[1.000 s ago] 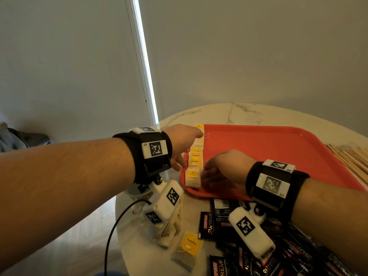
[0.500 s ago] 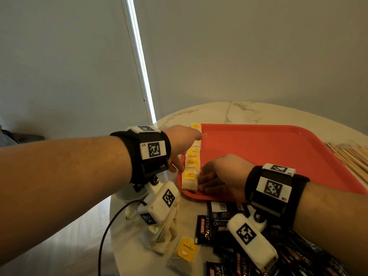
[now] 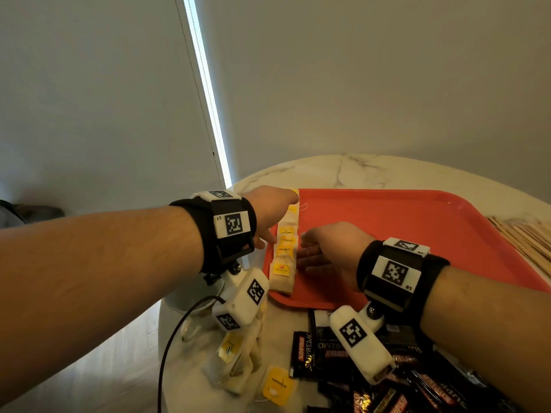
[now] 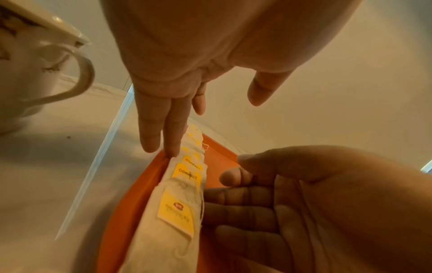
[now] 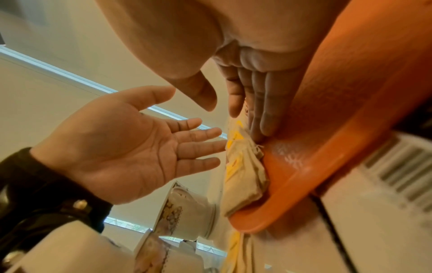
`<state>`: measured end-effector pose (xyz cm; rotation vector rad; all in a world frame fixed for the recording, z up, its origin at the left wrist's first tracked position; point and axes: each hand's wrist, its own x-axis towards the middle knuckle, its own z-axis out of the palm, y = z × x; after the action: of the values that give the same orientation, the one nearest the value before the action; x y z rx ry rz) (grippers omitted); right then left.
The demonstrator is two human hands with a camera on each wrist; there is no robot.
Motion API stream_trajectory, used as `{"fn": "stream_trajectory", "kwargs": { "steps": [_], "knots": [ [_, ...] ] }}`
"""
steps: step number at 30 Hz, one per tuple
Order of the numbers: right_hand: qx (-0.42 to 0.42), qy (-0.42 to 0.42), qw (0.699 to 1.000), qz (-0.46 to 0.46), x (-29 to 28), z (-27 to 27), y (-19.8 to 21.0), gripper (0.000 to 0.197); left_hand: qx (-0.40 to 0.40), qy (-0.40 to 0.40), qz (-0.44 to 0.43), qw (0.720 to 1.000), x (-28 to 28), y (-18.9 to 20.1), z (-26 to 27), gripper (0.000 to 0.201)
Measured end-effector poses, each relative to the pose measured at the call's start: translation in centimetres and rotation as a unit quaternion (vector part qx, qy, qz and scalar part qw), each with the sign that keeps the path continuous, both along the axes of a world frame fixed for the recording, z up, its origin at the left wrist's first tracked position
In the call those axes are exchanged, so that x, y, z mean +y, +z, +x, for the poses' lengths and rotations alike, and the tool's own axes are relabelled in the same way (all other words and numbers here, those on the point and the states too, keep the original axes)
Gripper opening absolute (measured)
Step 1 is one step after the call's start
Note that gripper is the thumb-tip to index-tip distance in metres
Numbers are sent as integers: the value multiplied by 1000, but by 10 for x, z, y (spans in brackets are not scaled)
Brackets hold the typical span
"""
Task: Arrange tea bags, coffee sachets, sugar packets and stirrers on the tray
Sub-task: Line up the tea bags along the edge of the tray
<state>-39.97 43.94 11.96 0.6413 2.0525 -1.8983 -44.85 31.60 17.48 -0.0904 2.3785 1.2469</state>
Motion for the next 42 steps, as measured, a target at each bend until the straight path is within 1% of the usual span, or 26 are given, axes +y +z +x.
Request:
{"fn": "stream_trajectory", "kwargs": {
  "steps": [3,7,11,15,20,26,34,38,42],
  "knots": [
    [9,-3,1000,7,4,-5,0,23,9,2,-1,1000,0,0,-2,61],
    [30,-33,999,8,10,-22,4,28,31,19,9,999,2,4,-9,58],
    [26,-36,999,-9,7,-36,7,31,42,12,11,999,9,9,-17,57],
    [22,-36,999,-16,5,-47,8,34,51,-5,4,999,15,9,-25,52],
    [16,-31,999,-12,6,-52,5,35,50,4,30,998,10,1,-39,48],
    [28,-84,996,-23,15,-66,8,33,47,12,51,997,12,2,-48,47],
    [19,-60,997,-41,15,-80,6,31,31,8,41,999,19,-6,-66,48],
    [27,-91,995,-28,22,-93,8,37,46,32,46,997,19,-2,-72,45],
    [31,-111,992,-54,27,-108,10,43,49,44,51,996,25,2,-84,48]
  ]
}}
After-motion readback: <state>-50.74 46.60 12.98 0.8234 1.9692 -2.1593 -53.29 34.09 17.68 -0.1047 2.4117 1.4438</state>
